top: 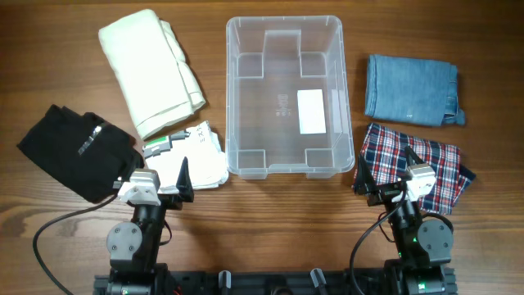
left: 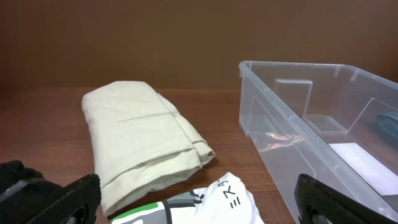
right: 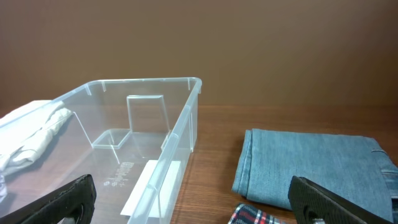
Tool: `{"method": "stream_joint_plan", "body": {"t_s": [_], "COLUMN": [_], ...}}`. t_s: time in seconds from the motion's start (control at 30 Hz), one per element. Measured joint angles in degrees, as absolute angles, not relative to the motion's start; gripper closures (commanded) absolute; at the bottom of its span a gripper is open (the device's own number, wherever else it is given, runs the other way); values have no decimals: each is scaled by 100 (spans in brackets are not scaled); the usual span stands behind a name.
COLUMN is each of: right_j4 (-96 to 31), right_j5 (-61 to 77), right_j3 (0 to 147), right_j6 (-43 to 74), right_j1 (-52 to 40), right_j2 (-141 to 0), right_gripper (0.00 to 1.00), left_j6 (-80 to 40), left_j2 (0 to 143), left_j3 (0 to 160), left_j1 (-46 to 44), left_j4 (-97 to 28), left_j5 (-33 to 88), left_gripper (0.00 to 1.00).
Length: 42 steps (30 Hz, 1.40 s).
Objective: Pack container
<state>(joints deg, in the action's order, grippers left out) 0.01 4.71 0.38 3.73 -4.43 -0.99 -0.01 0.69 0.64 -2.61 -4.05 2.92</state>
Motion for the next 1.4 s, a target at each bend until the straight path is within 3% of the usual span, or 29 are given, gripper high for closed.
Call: {"method": "stream_joint_plan", "body": {"t_s": [1.03, 1.2, 1.4], "right_j4": [1, 1, 1], "right_j5": [471, 471, 471], "right_j3": [38, 38, 38], "right_j6": [373, 373, 373], "right_j1": [-443, -443, -443], "right_j2": [-99, -99, -99], "right_gripper": [0, 0, 0], "left_j6": [-1, -21, -1090], "left_j2": [69, 69, 117], "left_j3": [64, 47, 687], "left_j1": [-261, -261, -261], "left_j4": [-384, 434, 729], "left_j5": [314, 674, 1002], "left_gripper": [0, 0, 0]}}
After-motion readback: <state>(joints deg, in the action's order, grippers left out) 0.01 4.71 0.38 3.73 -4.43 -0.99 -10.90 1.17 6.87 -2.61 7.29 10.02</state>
